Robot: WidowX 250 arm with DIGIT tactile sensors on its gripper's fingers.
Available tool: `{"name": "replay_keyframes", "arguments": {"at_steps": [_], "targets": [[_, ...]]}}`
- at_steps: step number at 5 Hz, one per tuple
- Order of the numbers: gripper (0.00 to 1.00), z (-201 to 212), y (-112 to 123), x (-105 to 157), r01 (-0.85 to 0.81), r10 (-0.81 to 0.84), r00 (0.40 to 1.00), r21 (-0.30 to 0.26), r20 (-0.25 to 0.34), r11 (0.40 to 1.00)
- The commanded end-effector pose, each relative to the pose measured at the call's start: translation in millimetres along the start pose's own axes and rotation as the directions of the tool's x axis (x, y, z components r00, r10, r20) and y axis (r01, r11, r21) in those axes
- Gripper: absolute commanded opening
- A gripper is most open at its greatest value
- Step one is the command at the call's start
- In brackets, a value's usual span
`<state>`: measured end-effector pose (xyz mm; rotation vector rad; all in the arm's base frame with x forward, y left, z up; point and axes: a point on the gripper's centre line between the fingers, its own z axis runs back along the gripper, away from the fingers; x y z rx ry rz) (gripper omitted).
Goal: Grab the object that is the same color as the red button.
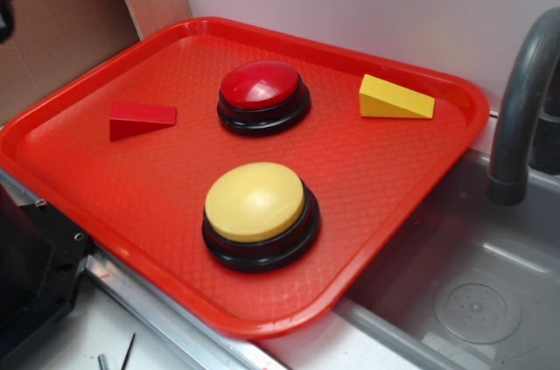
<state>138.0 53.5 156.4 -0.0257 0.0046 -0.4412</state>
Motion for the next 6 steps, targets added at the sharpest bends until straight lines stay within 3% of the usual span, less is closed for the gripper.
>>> {"name": "replay_keyframes", "arguments": {"at_steps": [1,2,6], "targets": [[1.0,-43.0,36.2,38.1,0.125,-0.125,0.992,0.149,-0.005,0.981],[1.0,-66.0,41.9,43.7,0.111,-0.109,0.994,0.171,-0.02,0.979],[1.0,-110.4,48.9,40.6,0.079,-0.086,0.995,0.137,0.046,0.987]]}}
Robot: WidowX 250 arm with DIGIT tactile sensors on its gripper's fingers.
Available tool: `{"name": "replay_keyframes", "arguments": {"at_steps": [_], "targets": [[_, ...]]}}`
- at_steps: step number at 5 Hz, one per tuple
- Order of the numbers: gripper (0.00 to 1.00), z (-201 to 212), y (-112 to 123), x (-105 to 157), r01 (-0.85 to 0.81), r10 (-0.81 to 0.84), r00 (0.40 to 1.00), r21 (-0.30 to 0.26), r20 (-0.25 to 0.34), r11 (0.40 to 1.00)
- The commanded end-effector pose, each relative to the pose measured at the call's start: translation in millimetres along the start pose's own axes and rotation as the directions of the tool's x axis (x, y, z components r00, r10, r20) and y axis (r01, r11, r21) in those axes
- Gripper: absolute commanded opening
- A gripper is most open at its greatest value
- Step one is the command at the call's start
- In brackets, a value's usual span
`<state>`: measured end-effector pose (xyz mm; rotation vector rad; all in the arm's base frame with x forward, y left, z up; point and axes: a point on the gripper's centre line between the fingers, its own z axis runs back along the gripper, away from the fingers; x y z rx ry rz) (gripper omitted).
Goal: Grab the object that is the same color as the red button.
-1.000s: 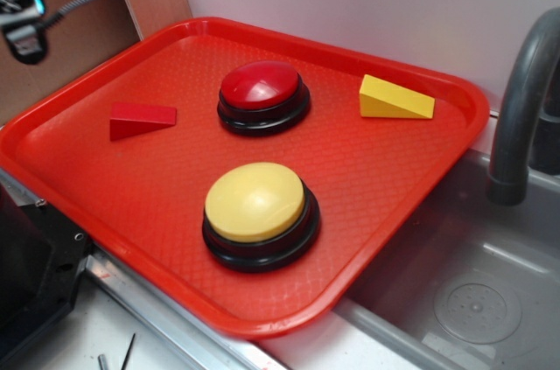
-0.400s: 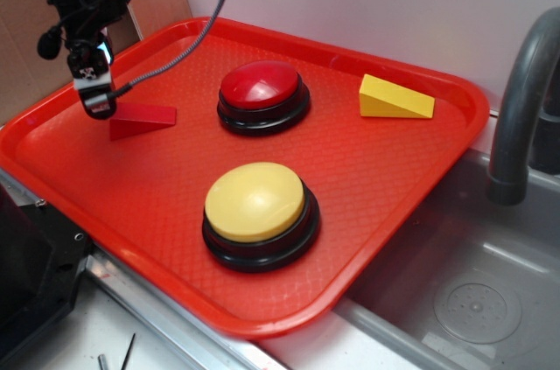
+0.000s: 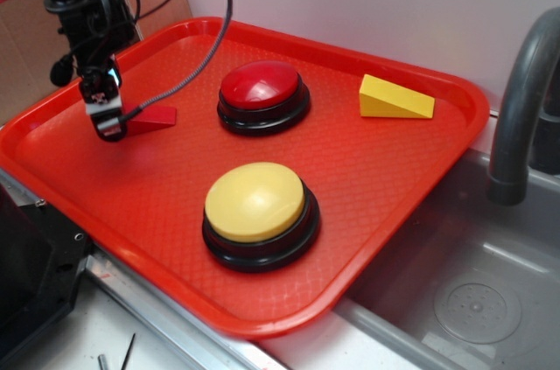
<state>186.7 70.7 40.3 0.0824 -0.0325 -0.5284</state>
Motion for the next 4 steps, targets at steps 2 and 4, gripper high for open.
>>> {"name": "replay_keyframes", "arguments": {"at_steps": [2,4], "targets": [[1.0,3.6,10.4,3.2,-0.007,0.006,0.999,0.025,0.039,1.0],[1.0,-11.4,8.6,13.9,0.023,-0.023,1.0,0.027,-0.001,0.999]]}}
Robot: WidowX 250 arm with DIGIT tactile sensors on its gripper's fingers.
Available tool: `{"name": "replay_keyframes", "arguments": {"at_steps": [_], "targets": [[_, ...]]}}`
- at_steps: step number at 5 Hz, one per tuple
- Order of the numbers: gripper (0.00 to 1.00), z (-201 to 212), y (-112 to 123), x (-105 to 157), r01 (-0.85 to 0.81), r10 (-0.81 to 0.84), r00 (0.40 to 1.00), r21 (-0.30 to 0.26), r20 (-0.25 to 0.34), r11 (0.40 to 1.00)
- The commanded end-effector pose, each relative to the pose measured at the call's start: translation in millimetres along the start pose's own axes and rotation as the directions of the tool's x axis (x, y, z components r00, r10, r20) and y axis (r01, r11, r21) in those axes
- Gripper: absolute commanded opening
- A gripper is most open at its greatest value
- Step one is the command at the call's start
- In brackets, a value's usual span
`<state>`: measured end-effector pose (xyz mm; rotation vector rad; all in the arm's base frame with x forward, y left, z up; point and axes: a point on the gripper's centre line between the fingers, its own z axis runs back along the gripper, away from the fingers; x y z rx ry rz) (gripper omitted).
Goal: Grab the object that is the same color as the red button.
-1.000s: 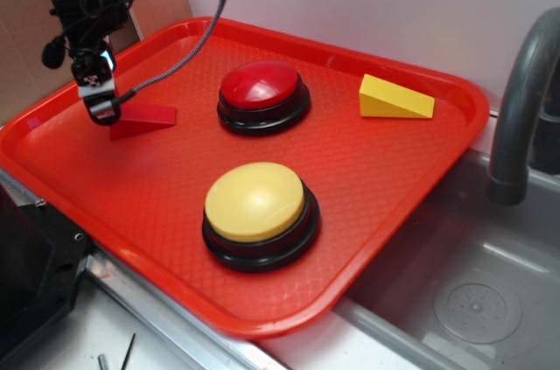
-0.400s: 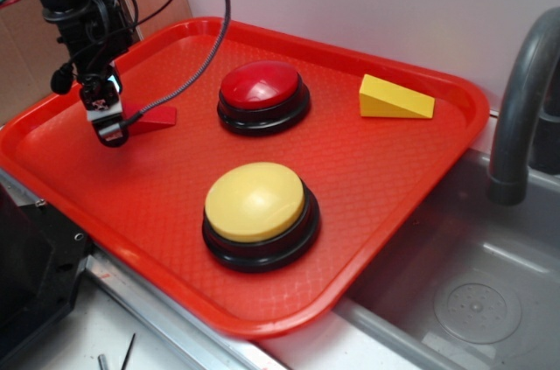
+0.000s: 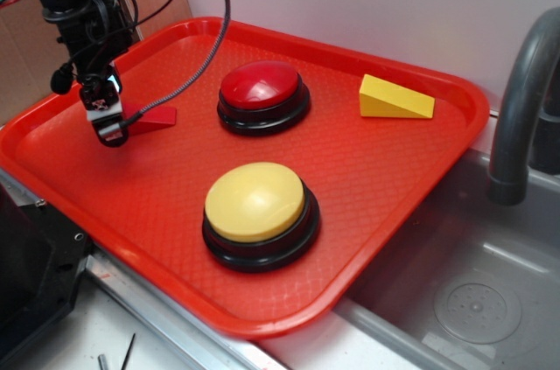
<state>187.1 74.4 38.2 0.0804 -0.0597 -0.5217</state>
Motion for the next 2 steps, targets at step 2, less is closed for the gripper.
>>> {"name": "replay_keyframes", "arguments": {"at_steps": [2], "targets": [[1.0,-30.3,2.7,23.3,0.03,-0.029,0.995,0.007,-0.093,1.0]]}}
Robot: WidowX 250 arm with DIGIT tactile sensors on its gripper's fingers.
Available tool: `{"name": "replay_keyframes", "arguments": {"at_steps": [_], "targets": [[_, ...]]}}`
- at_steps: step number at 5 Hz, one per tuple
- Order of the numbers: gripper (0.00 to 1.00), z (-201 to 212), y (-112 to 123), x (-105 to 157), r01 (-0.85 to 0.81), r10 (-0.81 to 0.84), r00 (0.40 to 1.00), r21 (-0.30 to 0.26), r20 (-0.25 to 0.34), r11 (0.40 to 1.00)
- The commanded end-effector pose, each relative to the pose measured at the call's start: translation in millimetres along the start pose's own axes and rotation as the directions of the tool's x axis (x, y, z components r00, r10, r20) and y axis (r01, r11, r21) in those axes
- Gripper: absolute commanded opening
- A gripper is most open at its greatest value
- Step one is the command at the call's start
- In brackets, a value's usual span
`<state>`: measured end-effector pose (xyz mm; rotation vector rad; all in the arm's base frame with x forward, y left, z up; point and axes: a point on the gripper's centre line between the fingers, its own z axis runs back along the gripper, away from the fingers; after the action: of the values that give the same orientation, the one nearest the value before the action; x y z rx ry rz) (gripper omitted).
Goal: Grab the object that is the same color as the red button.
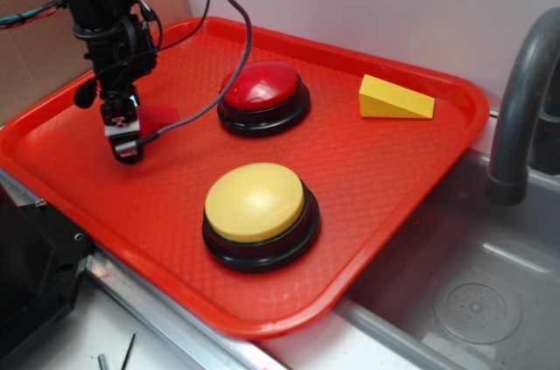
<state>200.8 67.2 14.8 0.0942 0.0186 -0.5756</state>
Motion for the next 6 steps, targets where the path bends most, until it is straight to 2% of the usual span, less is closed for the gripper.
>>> {"name": "replay_keyframes", "arguments": {"at_steps": [1,2,3,4,5,6], "targets": [[0.0,6.5,3.5,1.5,-0.057,0.057,0.998,0.023,0.011,0.998],[0.0,31.6,-0.7,-12.2,-0.151,0.151,0.988,0.053,0.012,0.987],[0.0,67.4,-9.5,-20.0,-0.312,0.312,0.95,0.039,-0.008,0.949],[0.0,104.1,-15.2,-18.5,-0.471,0.471,0.882,-0.013,-0.006,0.882],[0.0,136.1,-17.9,-11.9,-0.593,0.605,0.795,-0.154,0.046,0.79],[0.0,152.0,-28.9,-7.7,-0.602,0.608,0.793,-0.108,0.035,0.791]]}}
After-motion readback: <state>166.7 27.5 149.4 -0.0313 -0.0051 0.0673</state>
